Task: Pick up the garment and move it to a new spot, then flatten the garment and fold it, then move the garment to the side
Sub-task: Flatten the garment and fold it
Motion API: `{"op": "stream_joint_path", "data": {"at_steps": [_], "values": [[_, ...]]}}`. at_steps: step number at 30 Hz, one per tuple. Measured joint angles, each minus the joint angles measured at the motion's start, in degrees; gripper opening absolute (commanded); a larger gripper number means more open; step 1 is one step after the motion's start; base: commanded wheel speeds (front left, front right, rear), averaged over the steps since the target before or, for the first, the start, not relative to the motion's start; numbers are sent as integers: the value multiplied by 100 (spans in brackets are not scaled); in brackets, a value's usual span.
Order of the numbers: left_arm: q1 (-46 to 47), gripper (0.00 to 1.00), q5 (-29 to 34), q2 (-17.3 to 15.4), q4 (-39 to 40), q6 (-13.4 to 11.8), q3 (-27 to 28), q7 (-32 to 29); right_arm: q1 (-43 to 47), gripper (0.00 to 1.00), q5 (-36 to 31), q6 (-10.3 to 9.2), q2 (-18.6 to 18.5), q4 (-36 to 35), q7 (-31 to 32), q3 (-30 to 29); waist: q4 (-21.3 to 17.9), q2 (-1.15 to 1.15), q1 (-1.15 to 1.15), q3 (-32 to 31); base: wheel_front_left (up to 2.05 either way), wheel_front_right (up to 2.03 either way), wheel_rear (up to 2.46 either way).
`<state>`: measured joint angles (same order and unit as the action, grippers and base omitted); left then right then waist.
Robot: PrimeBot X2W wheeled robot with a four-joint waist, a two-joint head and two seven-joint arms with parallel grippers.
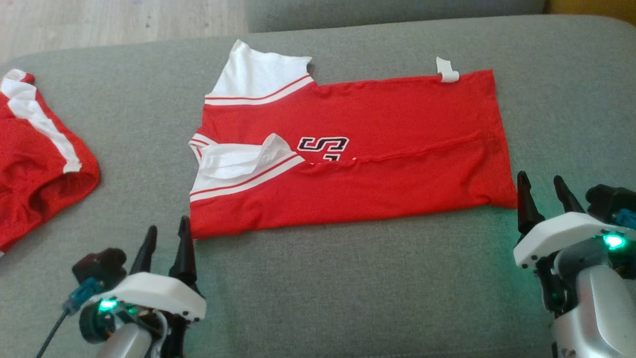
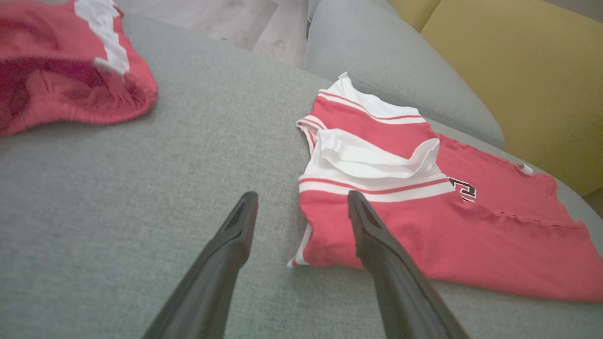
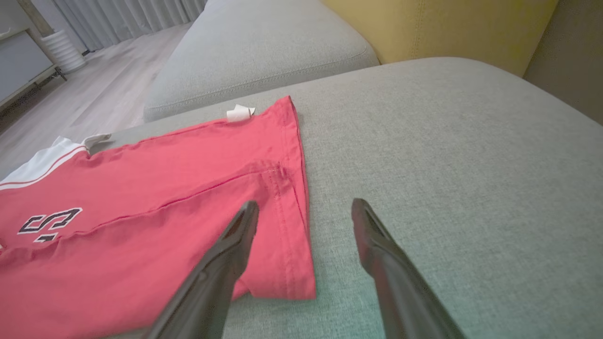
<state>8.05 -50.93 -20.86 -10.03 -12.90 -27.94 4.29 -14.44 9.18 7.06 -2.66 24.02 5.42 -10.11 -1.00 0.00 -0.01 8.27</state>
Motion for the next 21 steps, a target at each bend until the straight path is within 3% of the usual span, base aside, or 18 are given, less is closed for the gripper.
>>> {"op": "stream_joint_path", "data": {"at_steps": [9, 19, 20, 21], "values": [[143, 100, -364, 369, -475, 36, -45, -300, 227, 100, 86, 0, 8, -866, 461, 57, -169, 0, 1, 223, 0, 0, 0], [383, 100, -553, 504, -944, 179, -7, -372, 225, 100, 101, 0, 8, -947, 637, 81, -261, 0, 1, 353, 0, 0, 0], [420, 80, -566, 508, -969, 191, -10, -392, 225, 100, 102, 0, 8, -909, 669, 85, -263, 0, 1, 359, 0, 0, 0], [456, 47, -566, 514, -999, 218, -13, -423, 225, 100, 101, 0, 7, -854, 699, 86, -264, 0, 1, 360, 0, 0, 0]]}}
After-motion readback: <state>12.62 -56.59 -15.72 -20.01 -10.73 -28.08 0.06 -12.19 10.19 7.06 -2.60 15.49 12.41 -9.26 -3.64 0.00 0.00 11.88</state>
